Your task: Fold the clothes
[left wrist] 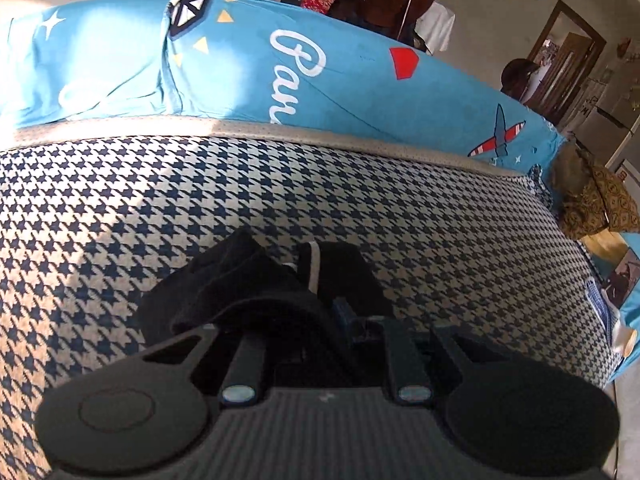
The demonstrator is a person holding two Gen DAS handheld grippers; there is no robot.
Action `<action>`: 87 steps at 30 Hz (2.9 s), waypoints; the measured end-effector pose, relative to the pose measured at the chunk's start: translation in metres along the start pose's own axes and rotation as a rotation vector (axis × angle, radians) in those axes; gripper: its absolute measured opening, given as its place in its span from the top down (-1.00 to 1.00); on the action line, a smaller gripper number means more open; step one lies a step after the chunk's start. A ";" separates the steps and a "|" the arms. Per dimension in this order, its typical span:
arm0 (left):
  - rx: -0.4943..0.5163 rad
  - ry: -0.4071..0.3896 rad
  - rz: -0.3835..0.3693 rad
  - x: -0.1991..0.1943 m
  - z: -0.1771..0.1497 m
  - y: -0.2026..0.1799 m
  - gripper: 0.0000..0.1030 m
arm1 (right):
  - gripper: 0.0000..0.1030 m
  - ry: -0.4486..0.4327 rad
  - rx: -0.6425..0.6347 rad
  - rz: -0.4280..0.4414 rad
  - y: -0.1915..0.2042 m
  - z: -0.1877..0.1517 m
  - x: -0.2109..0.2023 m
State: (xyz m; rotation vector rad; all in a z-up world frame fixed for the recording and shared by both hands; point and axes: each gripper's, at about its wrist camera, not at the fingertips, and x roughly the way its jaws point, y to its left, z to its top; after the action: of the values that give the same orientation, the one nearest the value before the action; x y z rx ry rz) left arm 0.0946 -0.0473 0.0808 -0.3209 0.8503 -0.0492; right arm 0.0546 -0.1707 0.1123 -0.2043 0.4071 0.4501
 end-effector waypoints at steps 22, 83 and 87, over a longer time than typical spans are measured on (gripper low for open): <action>0.080 0.038 -0.074 0.000 0.013 -0.030 -0.63 | 0.46 0.176 0.380 -0.158 -0.050 -0.017 0.000; -0.121 0.134 0.200 0.003 -0.008 0.094 -0.99 | 0.55 0.189 0.330 0.040 -0.072 0.045 0.105; -0.131 0.135 0.209 0.003 -0.008 0.096 -0.99 | 0.55 0.169 0.340 0.057 -0.074 0.048 0.098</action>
State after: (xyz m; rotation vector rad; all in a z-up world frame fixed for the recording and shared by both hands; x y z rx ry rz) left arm 0.0824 0.0411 0.0446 -0.3529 1.0191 0.1816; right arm 0.1852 -0.1852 0.1210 0.1003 0.6488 0.4136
